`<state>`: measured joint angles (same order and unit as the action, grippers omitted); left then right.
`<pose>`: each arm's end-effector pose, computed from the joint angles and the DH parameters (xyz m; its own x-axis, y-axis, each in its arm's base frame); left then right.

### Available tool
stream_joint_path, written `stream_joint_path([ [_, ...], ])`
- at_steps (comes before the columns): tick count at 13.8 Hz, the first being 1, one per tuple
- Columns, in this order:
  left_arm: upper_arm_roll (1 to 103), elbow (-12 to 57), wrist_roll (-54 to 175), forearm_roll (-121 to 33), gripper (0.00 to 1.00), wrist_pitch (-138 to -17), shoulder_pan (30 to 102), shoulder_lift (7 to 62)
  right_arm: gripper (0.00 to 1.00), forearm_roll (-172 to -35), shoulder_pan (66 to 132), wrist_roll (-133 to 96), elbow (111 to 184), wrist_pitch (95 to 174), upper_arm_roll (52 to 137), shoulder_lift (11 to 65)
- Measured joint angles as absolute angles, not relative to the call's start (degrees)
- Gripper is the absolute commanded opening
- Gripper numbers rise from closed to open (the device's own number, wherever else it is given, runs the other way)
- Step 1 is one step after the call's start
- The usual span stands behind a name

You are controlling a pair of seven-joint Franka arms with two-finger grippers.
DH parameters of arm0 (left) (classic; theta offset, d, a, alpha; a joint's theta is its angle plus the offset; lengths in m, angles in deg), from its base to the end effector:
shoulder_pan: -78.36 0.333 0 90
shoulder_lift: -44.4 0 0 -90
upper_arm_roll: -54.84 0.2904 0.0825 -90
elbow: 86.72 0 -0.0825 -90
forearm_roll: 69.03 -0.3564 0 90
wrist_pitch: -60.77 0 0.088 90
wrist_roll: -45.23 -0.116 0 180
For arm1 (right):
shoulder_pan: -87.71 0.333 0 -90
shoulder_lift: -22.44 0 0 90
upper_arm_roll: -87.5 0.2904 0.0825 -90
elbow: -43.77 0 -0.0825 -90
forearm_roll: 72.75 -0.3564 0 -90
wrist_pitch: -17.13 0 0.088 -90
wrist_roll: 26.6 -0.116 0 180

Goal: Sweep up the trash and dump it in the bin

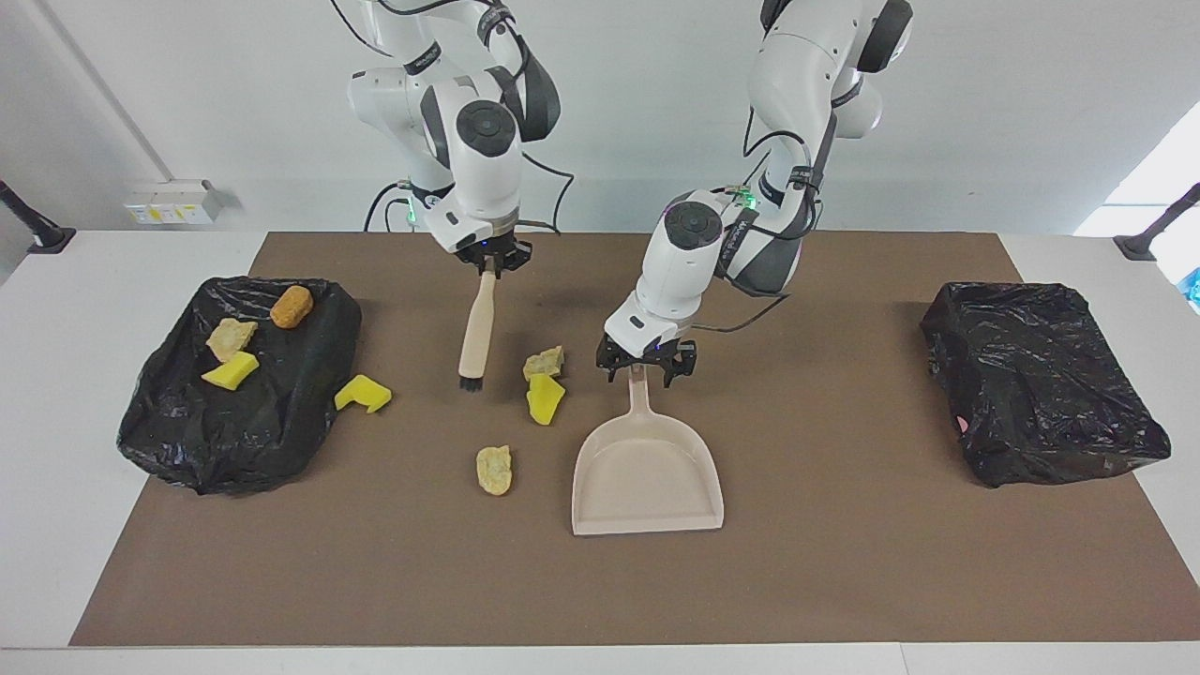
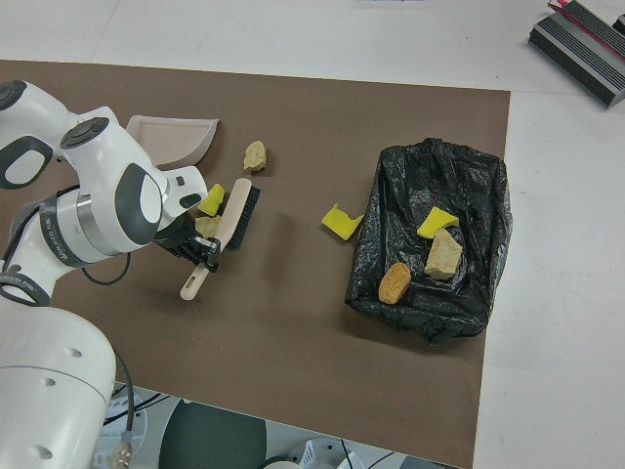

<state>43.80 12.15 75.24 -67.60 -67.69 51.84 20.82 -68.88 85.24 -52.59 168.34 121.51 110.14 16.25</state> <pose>0.5104 -0.3801 0.3428 0.9945 -0.0938 0.0462 -0.0994 -0.9852 0.1395 0.4347 0.1549 0.3965 0.9782 -0.1008 -0.1815 -0.0636 -0.9777 0.2003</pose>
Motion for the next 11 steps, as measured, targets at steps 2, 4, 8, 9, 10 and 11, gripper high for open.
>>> stream_joint_path([
  [2,43.79,12.16,75.24,-67.63,0.00,-67.25,51.71,20.79,0.00,-64.56,80.81,-47.81,168.35,124.22,110.13,17.39],
  [4,43.78,12.15,75.24,-67.70,0.00,-65.82,51.65,20.78,0.00,-59.08,76.48,-43.65,168.35,126.58,110.07,18.40],
  [8,44.11,11.75,73.45,-71.61,0.00,-63.34,51.77,20.96,0.00,-55.84,70.14,-41.37,169.36,127.24,110.13,19.13],
  [9,44.51,11.53,70.68,-72.15,0.00,-62.34,51.95,21.20,0.00,-55.82,68.63,-40.40,170.58,128.97,110.12,19.26],
  [10,44.85,11.36,67.38,-72.27,0.00,-61.29,52.58,21.50,0.00,-55.80,67.66,-39.79,171.95,131.16,110.10,19.52],
  [11,45.09,11.18,64.14,-72.30,0.00,-60.16,53.68,21.86,0.00,-55.79,67.36,-39.68,172.99,132.58,110.13,20.04],
])
